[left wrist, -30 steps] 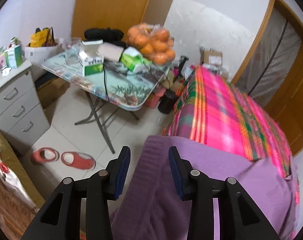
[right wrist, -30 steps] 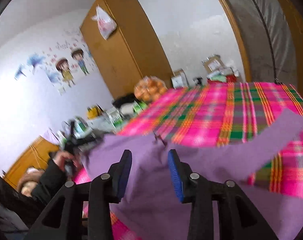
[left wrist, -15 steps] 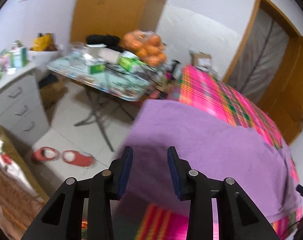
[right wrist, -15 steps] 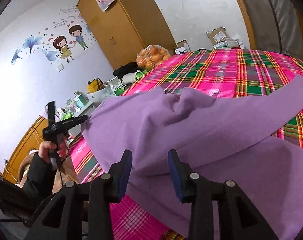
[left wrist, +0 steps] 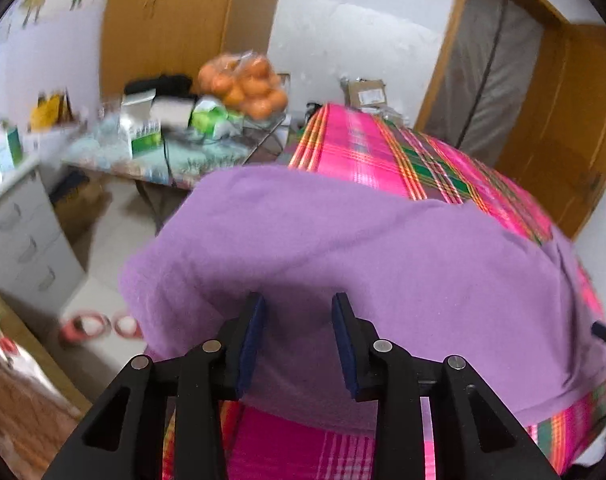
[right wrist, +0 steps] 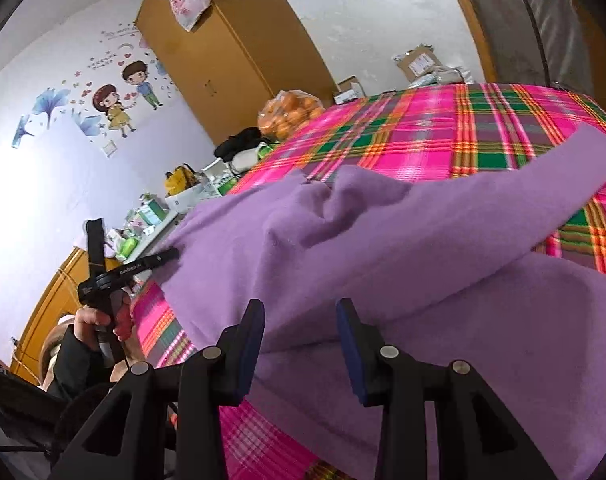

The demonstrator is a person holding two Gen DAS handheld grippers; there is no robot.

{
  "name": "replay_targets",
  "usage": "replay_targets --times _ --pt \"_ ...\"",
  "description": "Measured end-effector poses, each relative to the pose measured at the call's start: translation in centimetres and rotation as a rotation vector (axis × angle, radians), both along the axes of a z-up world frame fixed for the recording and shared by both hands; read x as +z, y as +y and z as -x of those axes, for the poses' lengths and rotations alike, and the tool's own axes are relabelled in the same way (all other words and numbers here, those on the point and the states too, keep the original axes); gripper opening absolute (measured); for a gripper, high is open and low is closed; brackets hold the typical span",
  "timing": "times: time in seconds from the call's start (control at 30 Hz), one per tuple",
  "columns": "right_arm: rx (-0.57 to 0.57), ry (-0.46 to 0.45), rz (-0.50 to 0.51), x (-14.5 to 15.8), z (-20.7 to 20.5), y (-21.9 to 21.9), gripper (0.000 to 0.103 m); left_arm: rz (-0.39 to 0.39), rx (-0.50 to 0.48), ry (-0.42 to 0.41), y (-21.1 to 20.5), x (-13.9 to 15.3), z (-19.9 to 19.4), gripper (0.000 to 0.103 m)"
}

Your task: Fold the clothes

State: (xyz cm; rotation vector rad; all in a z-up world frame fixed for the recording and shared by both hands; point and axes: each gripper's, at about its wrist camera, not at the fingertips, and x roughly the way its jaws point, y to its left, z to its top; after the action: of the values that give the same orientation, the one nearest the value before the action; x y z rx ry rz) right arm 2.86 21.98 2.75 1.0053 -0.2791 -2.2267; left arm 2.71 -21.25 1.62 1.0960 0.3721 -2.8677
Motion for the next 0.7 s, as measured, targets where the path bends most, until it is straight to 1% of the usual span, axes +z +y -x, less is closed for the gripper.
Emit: replay_targets --times 0.07,0.2,0.3,0.33,0.4,0.5,0.53,0.63,0.7 --pt "-0.014 -0.002 0.005 -0.1 0.2 0.5 0.038 -0.038 -0.033 0.014 0.5 0.8 0.7 0.035" --pt "-0.024 -0.007 0.029 -0.3 0.8 0.8 0.038 -0.011 -0.083 0.030 2.7 2.3 3.3 0.035" --pt "-0.015 -0.012 0.033 -0.5 0.9 0.6 0.038 -0.012 -0.153 0.006 4.7 2.5 6.2 0.035" --pt "-0.013 -0.012 0.034 -0.6 1.0 0.6 0.038 -0.003 -0.157 -0.011 5.0 2.4 7.3 0.035" --pt "-0.019 -0.010 0.040 -0.5 1.0 0.8 0.038 0.004 -0.141 -0.048 5.0 1.8 9.7 0.035" --pt "-0.034 -0.007 0.049 -0.5 1.2 1.4 0.038 -0.036 -0.105 -0.100 3.7 0.6 12.5 0.034" --pt "-0.039 -0.007 0.051 -0.5 1.3 1.6 0.038 -0.048 -0.098 -0.111 3.3 0.7 12.9 0.034" --pt "-0.047 -0.004 0.056 -0.5 1.5 2.1 0.038 -0.058 -0.069 -0.055 1.9 2.2 12.0 0.034" --pt "-0.049 -0.001 0.063 -0.5 1.8 2.4 0.038 -0.053 -0.011 -0.060 0.0 2.3 11.3 0.034"
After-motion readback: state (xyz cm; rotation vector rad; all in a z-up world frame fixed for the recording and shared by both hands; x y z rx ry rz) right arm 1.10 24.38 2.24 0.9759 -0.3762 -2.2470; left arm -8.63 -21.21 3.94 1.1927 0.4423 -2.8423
